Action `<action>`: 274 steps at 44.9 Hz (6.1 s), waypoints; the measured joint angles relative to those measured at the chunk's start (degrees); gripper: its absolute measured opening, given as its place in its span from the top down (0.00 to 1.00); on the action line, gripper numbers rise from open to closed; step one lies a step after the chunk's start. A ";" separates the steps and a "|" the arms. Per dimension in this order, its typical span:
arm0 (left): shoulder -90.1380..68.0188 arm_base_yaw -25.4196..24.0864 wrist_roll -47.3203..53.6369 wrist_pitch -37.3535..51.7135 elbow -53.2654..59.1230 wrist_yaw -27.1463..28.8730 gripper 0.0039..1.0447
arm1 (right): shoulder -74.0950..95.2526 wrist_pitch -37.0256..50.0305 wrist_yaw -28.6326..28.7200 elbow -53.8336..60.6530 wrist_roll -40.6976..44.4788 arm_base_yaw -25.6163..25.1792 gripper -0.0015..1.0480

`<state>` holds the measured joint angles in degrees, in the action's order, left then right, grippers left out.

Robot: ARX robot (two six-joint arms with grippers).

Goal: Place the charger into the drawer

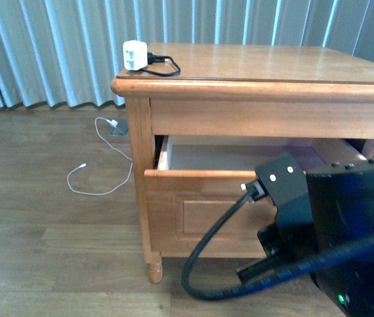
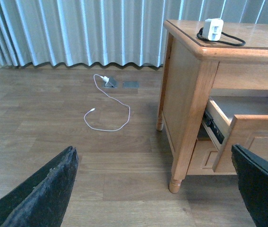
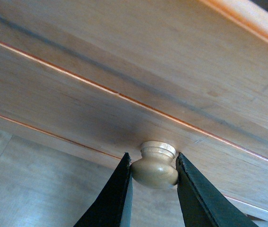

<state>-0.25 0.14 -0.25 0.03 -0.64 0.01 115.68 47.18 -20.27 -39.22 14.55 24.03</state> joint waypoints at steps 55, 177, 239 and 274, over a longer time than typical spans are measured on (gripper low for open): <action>0.00 0.00 0.00 0.00 0.00 0.00 0.06 | -88.48 -45.59 8.11 21.73 -8.68 -12.02 0.08; -109.15 20.96 -7.54 31.34 -69.31 15.06 0.06 | -102.86 -38.99 20.31 34.53 -14.58 -24.24 0.08; -106.88 24.79 -10.82 32.96 -71.67 10.32 0.78 | -102.86 -38.99 20.31 34.53 -14.58 -24.24 0.08; -101.66 30.86 -6.84 29.14 -58.71 -6.69 0.78 | -102.86 -38.99 20.31 34.53 -14.58 -24.24 0.08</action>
<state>-101.91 31.00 -7.09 29.17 -59.35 -6.68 12.82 8.19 0.03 -4.69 -0.03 -0.21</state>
